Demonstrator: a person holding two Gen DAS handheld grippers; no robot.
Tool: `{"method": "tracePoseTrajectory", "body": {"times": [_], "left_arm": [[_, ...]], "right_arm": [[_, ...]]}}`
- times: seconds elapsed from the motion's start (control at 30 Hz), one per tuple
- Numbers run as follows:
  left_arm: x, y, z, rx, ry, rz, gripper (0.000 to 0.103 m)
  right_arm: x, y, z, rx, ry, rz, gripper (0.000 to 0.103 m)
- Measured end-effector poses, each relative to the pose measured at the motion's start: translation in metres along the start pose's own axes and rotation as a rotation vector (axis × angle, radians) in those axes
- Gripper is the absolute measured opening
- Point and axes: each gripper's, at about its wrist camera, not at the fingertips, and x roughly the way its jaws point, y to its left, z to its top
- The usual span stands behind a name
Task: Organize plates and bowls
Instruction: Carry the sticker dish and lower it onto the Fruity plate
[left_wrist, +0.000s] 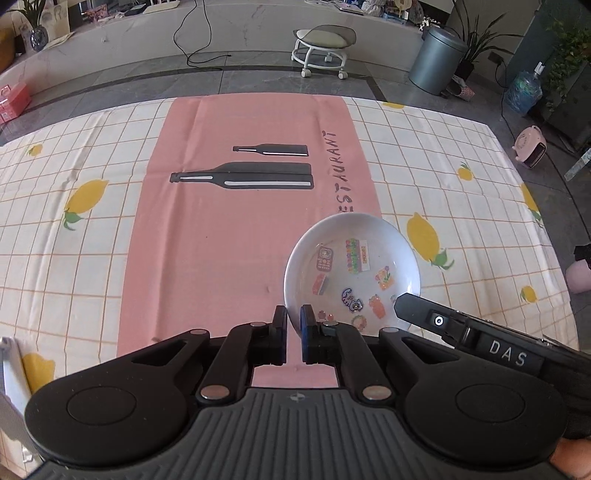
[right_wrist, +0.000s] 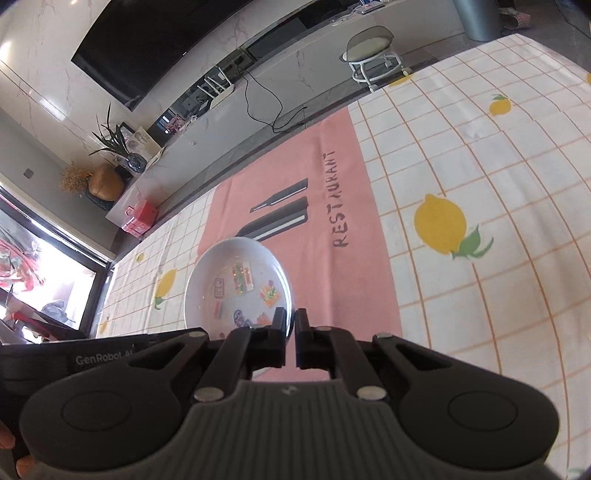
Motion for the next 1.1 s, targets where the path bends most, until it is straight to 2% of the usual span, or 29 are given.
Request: {"method": "tracePoseTrajectory", "body": {"times": [0.17,0.37,0.5,0.63,0.77,0.83,0.97,1.1], "left_arm": [[-0.035,0.003,-0.03,-0.036,-0.013,-0.091,0.008],[-0.046,-0.002,-0.071,0.019,0.024,-0.133,0.008],[-0.04,-0.008,-0.094,0.071,0.041,-0.118,0.009],[-0.023,-0.01,-0.108,0.08,0.088,-0.117,0.01],[-0.01,-0.013,-0.117,0.068,0.1,-0.103,0.011],[-0.006,-0.017,-0.12,0.093,0.104,-0.086,0.011],[0.005,-0.023,-0.126,0.127,0.149,-0.079,0.011],[0.018,-0.024,-0.13,0.118,0.186,-0.075,0.012]], "right_arm": [[-0.041,0.011,-0.02,-0.018,-0.012,0.024,0.002],[-0.077,0.004,-0.062,-0.023,0.015,0.042,0.002],[-0.08,-0.008,-0.087,0.005,0.041,0.033,0.002],[-0.073,-0.018,-0.103,0.014,0.078,0.004,0.002],[-0.063,-0.028,-0.107,0.031,0.108,-0.022,0.002],[-0.059,-0.031,-0.107,0.035,0.117,-0.034,0.002],[-0.056,-0.029,-0.109,0.0,0.122,-0.077,0.003],[-0.057,-0.029,-0.111,-0.026,0.119,-0.1,0.006]]}}
